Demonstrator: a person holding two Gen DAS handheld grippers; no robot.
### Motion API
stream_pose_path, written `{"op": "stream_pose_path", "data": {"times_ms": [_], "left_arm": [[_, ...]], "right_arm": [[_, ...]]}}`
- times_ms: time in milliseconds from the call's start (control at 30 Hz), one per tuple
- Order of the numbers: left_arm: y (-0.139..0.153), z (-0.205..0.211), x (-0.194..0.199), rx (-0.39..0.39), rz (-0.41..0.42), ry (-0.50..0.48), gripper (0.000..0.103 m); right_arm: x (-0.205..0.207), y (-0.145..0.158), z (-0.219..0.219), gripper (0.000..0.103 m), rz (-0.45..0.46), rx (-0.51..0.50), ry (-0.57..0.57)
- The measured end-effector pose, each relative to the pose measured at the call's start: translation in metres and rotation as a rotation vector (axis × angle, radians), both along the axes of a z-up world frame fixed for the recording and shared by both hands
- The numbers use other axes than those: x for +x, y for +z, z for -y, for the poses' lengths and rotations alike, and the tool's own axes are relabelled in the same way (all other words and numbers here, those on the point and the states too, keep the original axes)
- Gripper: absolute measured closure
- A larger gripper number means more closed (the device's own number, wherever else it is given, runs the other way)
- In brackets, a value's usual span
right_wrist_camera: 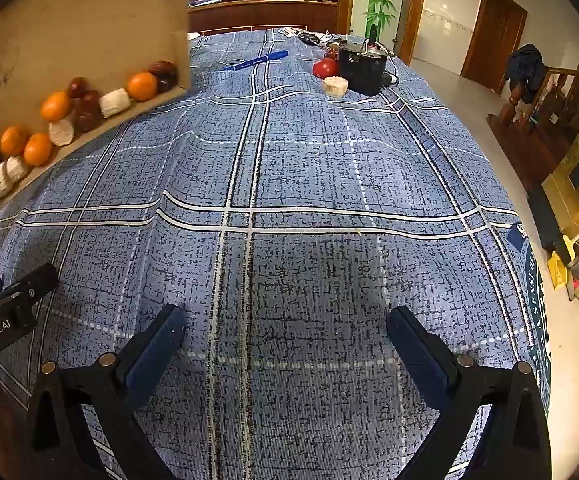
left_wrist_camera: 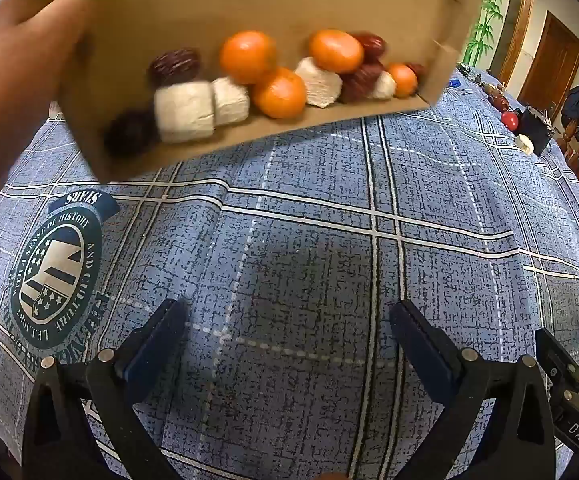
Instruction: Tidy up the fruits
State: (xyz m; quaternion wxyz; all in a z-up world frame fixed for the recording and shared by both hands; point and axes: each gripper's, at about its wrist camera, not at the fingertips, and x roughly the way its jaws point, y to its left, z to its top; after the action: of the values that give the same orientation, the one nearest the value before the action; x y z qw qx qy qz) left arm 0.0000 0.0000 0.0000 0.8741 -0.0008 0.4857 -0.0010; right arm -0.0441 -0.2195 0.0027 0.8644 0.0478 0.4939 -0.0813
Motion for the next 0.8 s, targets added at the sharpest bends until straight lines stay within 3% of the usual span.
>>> {"op": "stream_pose_path", "data": {"times_ms": [800], "left_arm": [[-0.0008,0.0008,-0.001,0.002,-0.001,-0.001,0.0]], "right_arm": [[0.0007,-0.0001,0.0002,0.001,0.004,-0.002,0.0]]}}
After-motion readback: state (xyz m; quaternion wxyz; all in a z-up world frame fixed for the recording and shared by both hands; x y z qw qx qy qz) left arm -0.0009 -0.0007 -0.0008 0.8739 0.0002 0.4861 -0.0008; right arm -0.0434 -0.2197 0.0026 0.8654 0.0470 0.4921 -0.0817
